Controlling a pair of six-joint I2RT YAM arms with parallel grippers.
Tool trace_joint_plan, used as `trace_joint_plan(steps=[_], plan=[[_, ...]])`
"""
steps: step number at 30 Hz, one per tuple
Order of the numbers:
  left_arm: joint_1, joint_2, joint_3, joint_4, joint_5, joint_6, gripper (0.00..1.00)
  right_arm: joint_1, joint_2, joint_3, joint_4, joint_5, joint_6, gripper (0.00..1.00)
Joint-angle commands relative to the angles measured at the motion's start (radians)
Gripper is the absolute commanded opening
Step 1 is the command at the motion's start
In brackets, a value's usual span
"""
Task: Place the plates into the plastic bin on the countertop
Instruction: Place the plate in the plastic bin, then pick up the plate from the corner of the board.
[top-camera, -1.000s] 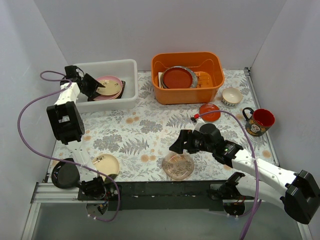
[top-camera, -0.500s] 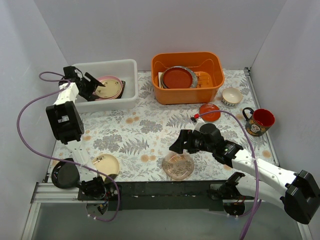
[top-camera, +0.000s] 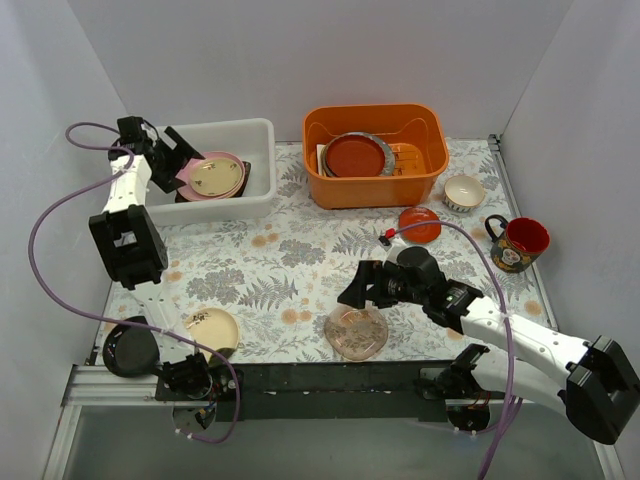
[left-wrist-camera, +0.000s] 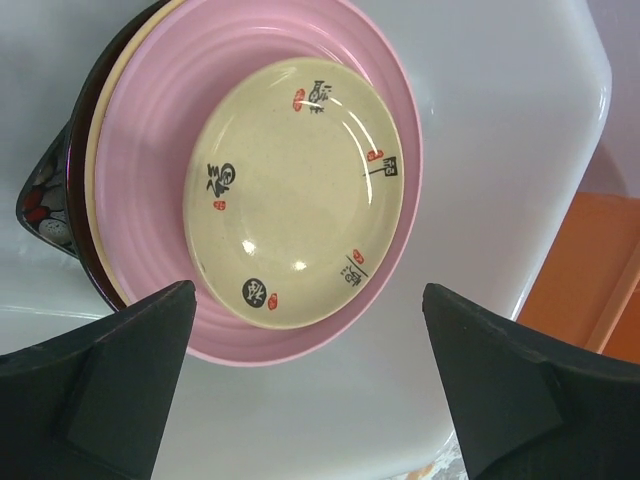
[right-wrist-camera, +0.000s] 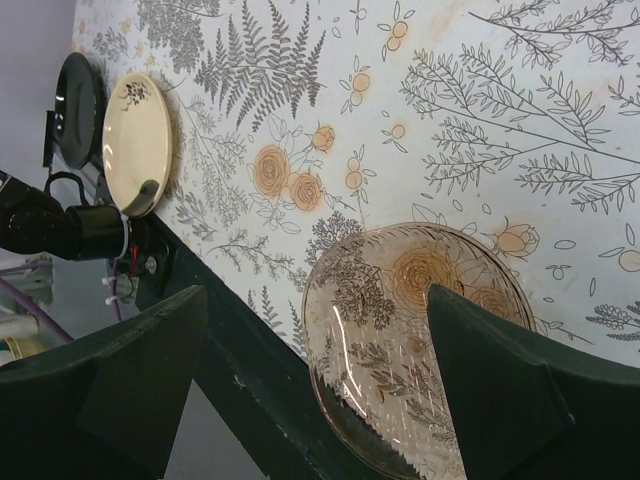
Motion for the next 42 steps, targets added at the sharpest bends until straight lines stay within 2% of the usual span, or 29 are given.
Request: trace_joint_plan(steps=[1,11,19,23,26,28,30,42], plan=[[0.007,-0.120,0.034,-0.013,-0.003,0.052,0.98,-0.002,0.032,0.037,0.042,-0.031,-0.028,0.98],[0.005,-0.317,-0.081,0.068,0.106,0.018,0.98,-0.001,0.109,0.132,0.022,-0.057,-0.061,0.98],[0.004,-0.519,-0.334,0.175,0.192,-0.025,0.98,0.002,0.187,0.207,0.038,-0.118,-0.070,0.98],[0.002,-0.599,-0.397,0.172,0.204,-0.019,0.98,0.024,0.247,0.255,0.048,-0.146,-0.070,0.98],[-0.007,-0.674,-0.445,0.159,0.163,0.006,0.98,0.048,0.291,0.301,0.043,-0.152,-0.073,0.98],[-0.024,-0.732,-0.472,0.139,0.057,0.033,0.98,0.071,0.316,0.329,0.032,-0.154,-0.076,0.98],[-0.026,-0.769,-0.503,0.125,0.009,0.046,0.98,0.090,0.354,0.367,0.029,-0.154,-0.076,0.98],[-0.062,-0.891,-0.563,-0.038,-0.115,0.108,0.98,0.248,0.604,0.582,0.026,-0.198,-0.056,0.98]])
